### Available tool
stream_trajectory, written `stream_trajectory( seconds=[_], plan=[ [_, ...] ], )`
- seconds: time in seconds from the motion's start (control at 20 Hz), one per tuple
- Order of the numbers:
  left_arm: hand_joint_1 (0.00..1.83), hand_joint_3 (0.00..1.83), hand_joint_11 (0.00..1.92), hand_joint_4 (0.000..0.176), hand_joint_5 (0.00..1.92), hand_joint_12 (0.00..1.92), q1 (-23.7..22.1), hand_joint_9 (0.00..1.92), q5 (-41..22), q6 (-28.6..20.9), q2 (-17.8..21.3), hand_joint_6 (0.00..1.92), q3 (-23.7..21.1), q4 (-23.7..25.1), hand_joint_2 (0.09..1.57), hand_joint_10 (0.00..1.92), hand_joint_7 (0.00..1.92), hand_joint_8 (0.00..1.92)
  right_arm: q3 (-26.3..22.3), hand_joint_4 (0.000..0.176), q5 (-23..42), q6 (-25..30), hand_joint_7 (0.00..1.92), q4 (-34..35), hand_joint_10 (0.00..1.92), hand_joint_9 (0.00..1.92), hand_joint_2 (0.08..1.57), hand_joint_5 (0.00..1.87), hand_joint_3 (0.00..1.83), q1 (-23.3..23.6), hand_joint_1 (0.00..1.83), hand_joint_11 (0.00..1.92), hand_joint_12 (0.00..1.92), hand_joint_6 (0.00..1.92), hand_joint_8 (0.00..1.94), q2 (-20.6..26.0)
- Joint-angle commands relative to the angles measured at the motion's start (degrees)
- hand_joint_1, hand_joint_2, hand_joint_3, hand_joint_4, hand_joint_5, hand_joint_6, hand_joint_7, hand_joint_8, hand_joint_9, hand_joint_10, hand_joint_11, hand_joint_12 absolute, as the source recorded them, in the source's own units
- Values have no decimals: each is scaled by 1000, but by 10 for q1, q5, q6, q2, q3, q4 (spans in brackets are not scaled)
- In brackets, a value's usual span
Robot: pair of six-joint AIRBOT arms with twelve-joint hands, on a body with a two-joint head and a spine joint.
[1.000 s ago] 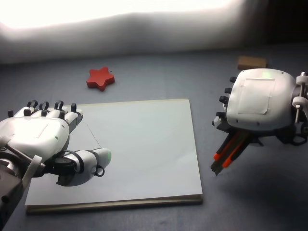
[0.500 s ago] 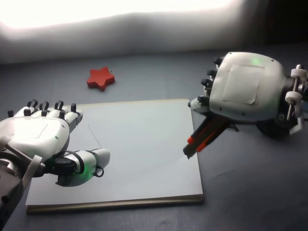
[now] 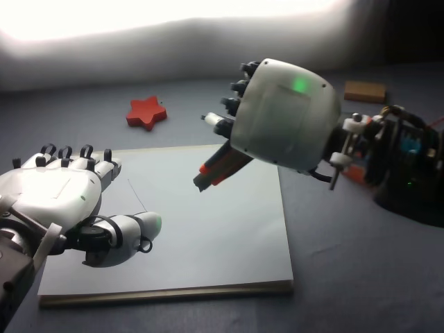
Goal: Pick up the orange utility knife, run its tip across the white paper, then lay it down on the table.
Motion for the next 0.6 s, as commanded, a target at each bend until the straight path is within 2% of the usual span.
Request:
stream_trajectory(
  seconds=[0.0,0.05,0.15,0.35,0.55],
  plan=[
    [47,0,0,26,129,573,-4,147,-35,0,0,0,4,39,1267,8,109,1,8,0,72,-17,1464,7,1921,1587,1176,1316,0,9,1589,1650,1921,1921,1941,-2],
    [43,0,0,25,131,542,-4,141,-35,0,0,1,5,39,1269,4,105,1,18,0,72,-21,1461,-7,1921,1584,1173,1306,0,9,1579,1651,1921,1921,1941,-11],
    [63,0,0,25,144,613,-3,161,-35,0,0,3,7,39,1262,6,122,3,38,0,70,-22,1465,-44,1921,1584,1168,1317,0,9,1577,1653,1921,1921,1941,-27],
    [72,1,0,20,143,628,-3,160,-35,-2,0,1,16,39,1265,1,116,0,84,0,85,-15,1448,-156,1921,1581,1173,1308,1,14,1572,1655,1921,1921,1941,-56],
    [61,1,0,24,125,581,-2,139,-35,-4,0,0,21,39,1269,0,96,0,112,0,94,-25,1432,-165,1921,1562,1176,1301,2,16,1571,1638,1921,1921,1941,-84]
  ],
)
